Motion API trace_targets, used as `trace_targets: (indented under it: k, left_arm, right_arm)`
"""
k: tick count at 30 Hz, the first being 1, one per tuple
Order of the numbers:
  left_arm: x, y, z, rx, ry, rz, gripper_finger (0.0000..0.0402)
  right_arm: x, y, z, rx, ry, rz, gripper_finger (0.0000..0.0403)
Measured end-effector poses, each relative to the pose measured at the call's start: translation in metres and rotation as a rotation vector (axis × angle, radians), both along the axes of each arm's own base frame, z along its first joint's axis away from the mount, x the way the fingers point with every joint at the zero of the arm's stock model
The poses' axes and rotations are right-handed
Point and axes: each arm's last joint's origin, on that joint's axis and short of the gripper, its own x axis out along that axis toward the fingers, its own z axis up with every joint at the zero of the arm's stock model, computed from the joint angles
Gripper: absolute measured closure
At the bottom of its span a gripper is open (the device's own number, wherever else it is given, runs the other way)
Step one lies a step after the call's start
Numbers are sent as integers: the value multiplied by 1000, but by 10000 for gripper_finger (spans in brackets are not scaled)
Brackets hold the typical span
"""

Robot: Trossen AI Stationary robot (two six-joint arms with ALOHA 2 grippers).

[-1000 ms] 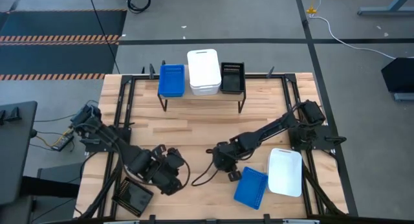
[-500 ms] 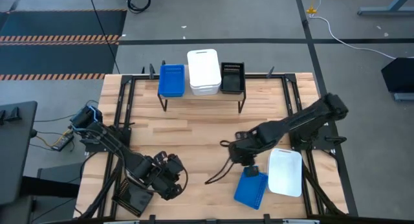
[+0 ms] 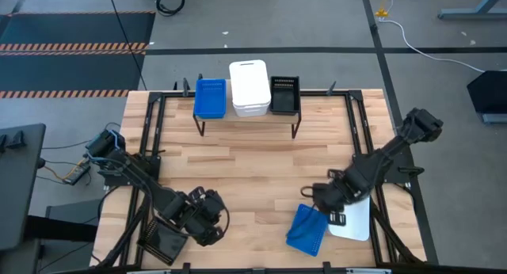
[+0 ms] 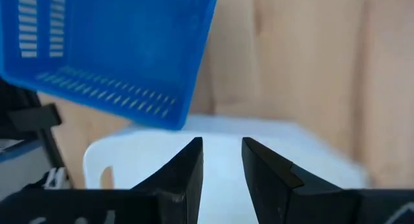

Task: Stack baskets on shelf by color
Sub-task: Stack the white bin into the white bin on the shelf

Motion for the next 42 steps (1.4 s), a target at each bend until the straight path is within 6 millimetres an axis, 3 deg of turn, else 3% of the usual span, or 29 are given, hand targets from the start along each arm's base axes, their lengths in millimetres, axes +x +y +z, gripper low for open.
trace_targets:
  k: [12, 22, 30, 37, 42]
  left_arm:
    - [-4, -5, 0, 20, 30, -120, 353]
    - [-15, -15, -1, 69, 58, -225, 354]
    - [-18, -15, -2, 117, 78, -294, 356]
    - [-16, -13, -2, 142, 78, -320, 358]
    - [-15, -11, -2, 143, 77, -314, 356]
  right_arm:
    - [-27, 58, 0, 221, -44, -139, 289]
    - [-57, 77, -3, 180, 1, -288, 289]
    - [-53, 108, -37, 200, 109, -289, 289]
    - [-49, 118, -60, 147, 181, -288, 289]
    - [-48, 119, -63, 122, 177, -281, 289]
